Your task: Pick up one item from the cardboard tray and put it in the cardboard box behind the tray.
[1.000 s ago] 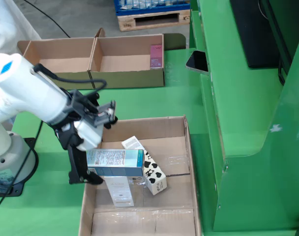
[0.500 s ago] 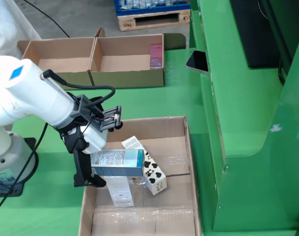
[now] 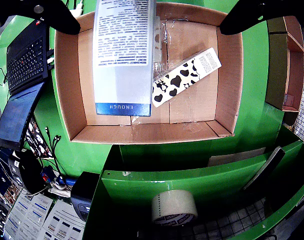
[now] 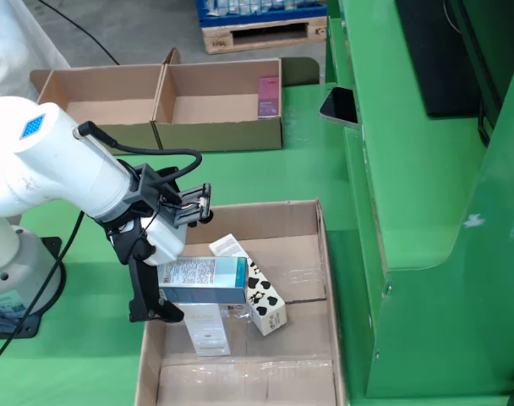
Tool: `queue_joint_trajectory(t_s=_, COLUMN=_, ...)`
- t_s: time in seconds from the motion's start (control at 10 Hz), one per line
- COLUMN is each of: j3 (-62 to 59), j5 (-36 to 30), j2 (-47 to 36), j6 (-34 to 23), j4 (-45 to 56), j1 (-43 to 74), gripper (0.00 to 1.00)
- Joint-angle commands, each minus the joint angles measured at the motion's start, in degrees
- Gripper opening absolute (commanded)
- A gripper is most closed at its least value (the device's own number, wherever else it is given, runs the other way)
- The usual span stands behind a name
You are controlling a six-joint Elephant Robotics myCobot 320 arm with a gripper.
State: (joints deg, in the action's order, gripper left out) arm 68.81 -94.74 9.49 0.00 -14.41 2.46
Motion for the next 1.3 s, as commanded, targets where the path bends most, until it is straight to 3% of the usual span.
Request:
queue_joint_trajectory(t_s=0.0, j3=-1.81, j5=-0.23, j2=-1.04, j6=-0.24, j4=-0.71, j1=0.20, gripper=1.00)
queue_joint_trajectory(t_s=1.0, j3=-1.81, j5=-0.23, j2=-1.04, j6=-0.24, j4=-0.71, j1=0.20, gripper=0.00)
queue_joint_trajectory(t_s=1.2, j3=-1.81, j5=-0.23, j2=-1.04, j6=-0.24, j4=-0.71, j1=0.20, gripper=0.00)
